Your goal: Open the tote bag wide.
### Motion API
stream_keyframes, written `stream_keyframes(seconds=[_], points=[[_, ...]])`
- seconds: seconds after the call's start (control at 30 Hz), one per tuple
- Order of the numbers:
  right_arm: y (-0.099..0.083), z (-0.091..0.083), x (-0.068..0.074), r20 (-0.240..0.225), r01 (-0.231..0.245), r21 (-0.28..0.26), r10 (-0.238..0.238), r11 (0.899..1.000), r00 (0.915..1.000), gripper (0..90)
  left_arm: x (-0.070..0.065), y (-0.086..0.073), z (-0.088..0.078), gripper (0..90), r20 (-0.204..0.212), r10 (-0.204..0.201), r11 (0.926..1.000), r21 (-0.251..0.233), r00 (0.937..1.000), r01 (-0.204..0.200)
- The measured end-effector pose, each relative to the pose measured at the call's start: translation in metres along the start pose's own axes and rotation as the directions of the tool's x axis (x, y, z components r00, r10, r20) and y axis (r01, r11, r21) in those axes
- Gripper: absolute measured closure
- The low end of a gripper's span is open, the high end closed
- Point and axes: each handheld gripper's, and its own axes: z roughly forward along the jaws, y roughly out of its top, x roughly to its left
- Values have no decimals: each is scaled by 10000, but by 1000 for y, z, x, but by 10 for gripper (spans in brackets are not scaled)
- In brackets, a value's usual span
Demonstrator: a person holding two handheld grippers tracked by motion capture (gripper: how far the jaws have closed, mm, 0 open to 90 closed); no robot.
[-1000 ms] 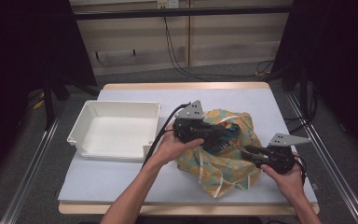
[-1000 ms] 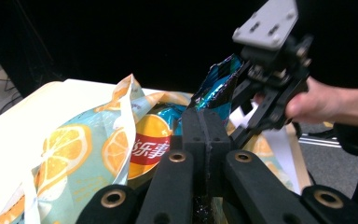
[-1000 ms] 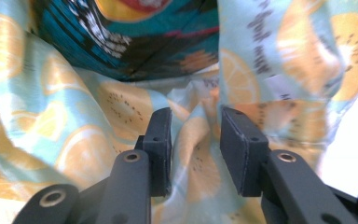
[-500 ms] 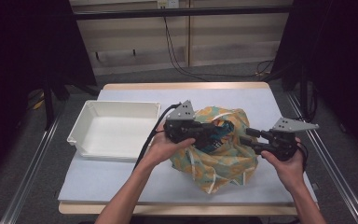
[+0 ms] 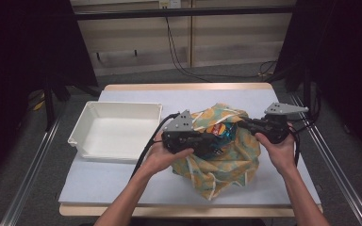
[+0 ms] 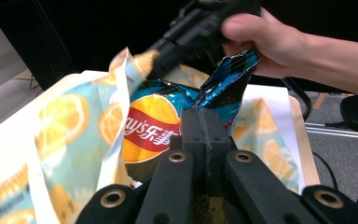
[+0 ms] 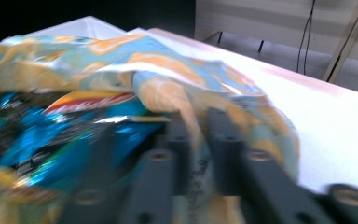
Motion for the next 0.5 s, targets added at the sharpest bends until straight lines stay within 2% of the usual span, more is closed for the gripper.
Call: stream_keyframes(seconds=[0.07,0.23,0.33,0.37,0.5], points=[[1,1,-5,-36,-171,-100,170,9998,9998,900,-2,-3,-5,900,-34,28,10000,-20,10000,-28],[3,11,-19,246,-444,73,442,9990,9987,900,-3,-12,-16,900,26,-61,9999,-106,10000,62],[-2,23,-28,466,-626,379,608,9973,9971,900,-3,-16,-22,900,-56,-137,9999,-70,9999,137],[-5,27,-31,487,-703,469,680,9964,9965,900,-3,-18,-24,900,-68,-329,9993,-190,9994,328],[-17,41,-35,423,-832,748,802,9937,9959,900,3,-23,-32,900,-113,-525,9982,-294,9986,521]])
